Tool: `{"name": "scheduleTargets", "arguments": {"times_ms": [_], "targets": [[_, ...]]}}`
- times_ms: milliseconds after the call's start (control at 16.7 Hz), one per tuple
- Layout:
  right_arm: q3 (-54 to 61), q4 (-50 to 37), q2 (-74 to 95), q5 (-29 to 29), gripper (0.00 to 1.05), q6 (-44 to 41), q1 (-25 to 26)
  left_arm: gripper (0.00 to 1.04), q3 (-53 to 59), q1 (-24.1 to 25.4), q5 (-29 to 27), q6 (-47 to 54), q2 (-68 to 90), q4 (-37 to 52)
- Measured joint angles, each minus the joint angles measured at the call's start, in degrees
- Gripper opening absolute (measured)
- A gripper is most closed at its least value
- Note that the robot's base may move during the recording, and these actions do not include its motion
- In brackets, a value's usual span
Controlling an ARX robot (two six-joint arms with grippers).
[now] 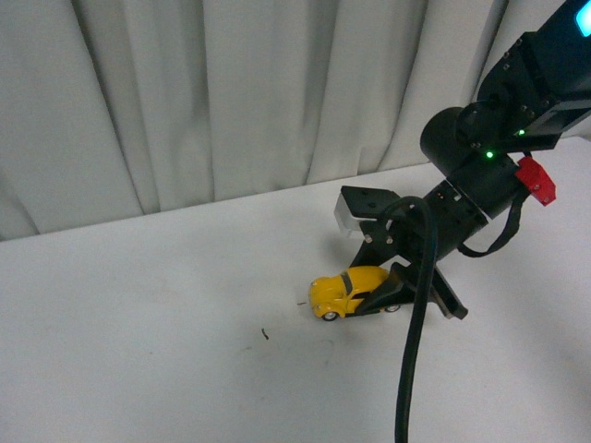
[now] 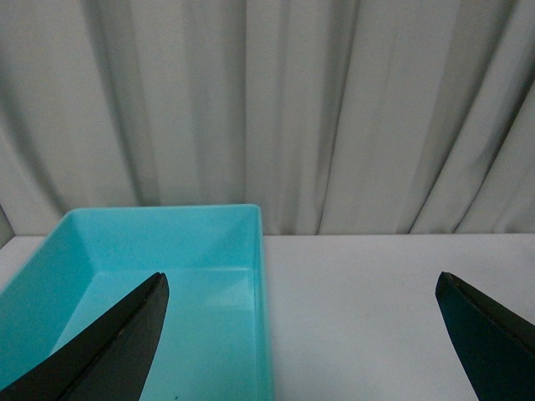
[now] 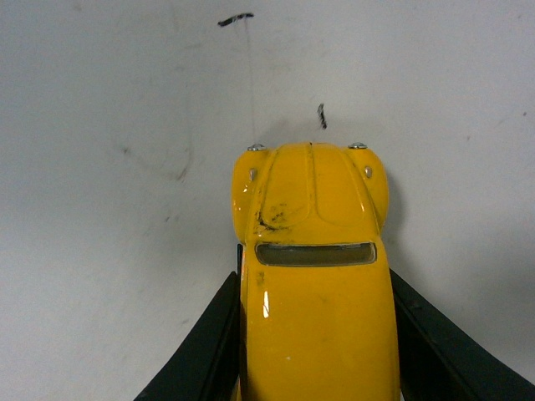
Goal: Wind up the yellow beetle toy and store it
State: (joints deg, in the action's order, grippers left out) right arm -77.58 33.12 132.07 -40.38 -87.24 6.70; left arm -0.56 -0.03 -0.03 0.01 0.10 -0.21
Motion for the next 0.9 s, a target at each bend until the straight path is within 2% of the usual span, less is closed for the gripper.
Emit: {"name": "scheduleTargets", "arguments": {"times_ms": [479,898], "targets": [[8.4,2.3,-4.0,0.1,0.42,-5.0,8.0,0.98,0.0,0.0,0.0,0.0,0.0,0.0],[12.7,5.5,-6.6,3.1,0.42,-7.5,16.4,0.98,0.0,0.0,0.0,0.0,0.0,0.0]]}}
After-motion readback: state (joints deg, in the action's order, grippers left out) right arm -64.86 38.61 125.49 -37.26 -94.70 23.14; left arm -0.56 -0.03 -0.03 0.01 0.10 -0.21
